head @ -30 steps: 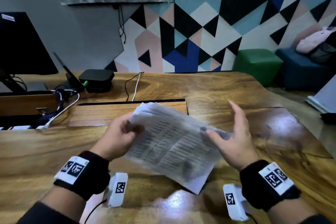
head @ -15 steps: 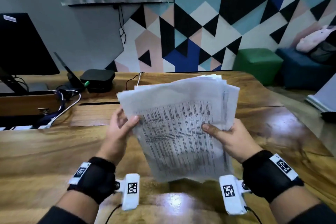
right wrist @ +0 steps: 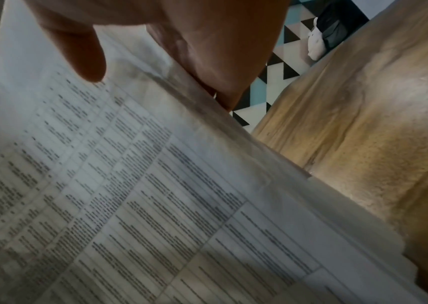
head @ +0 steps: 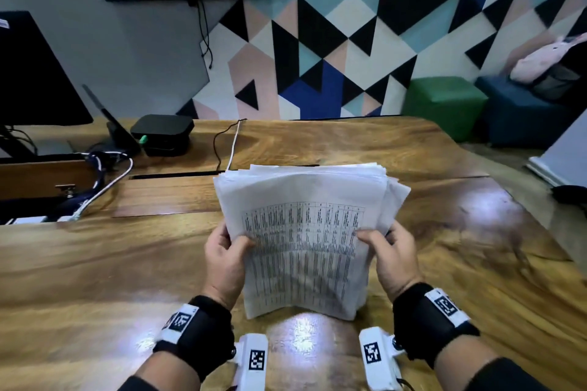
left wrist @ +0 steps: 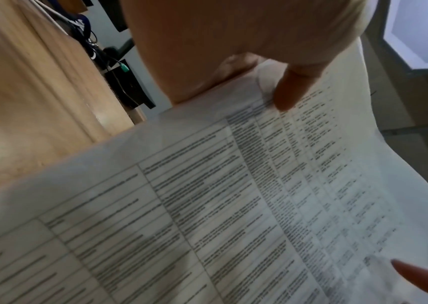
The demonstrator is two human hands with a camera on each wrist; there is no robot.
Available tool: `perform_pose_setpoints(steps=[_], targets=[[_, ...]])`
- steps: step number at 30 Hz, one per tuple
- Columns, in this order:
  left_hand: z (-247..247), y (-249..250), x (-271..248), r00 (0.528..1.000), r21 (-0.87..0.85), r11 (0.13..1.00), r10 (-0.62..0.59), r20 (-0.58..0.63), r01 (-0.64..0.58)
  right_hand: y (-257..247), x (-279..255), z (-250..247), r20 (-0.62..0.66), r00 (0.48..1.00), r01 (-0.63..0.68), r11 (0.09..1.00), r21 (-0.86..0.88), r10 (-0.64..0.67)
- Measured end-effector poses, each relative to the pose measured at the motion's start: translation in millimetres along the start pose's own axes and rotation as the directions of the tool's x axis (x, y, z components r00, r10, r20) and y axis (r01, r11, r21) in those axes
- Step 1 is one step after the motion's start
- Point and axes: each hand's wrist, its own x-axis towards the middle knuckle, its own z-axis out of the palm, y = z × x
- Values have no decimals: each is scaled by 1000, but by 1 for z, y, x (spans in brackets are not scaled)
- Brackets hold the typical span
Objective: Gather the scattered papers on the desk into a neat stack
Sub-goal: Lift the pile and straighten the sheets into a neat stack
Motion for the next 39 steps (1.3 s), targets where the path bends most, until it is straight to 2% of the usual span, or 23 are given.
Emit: perform_pose_setpoints(steps=[2,4,8,13,16,22,26,28,30,34,39], targets=[[7,6,0,1000,-73,997,-26,-10,25,3,1,5,-19,1000,-22,1000,-2,22],[14,8,-1,999,-67,996,-54,6,54,6,1,12,-31,998,-61,996,-63,59],[19,6,-3,999,-30,999,-45,3,45,3,-2,21,-40,999,13,990,-141,-19],[17,23,-7,993,-55,992,118,-4,-118,-22,-10,27,-1,994,105,994,-17,-105],[10,29,-4,979,-36,979,197,-51,-199,-21,-8,25,0,990,139,989,-53,-139],[10,12,1,996,19,996,85,-38,-84,-5,-1,26,-48,993,100,988,-118,-106],[10,13,2,986,29,988,156,-55,-154,-17,-3,32,-49,987,150,984,-95,-155],[7,21,2,978,-19,979,203,-40,-204,-23,-3,30,-28,985,167,983,-70,-169],[5,22,2,980,-55,978,199,-24,-200,-23,-4,29,-8,988,151,986,-72,-152],[15,7,-1,1000,-74,997,18,-20,-19,-7,-9,34,-15,1000,17,998,-63,-18],[14,12,3,995,-64,994,84,-60,-88,-16,-8,35,-33,998,59,997,-41,-60]])
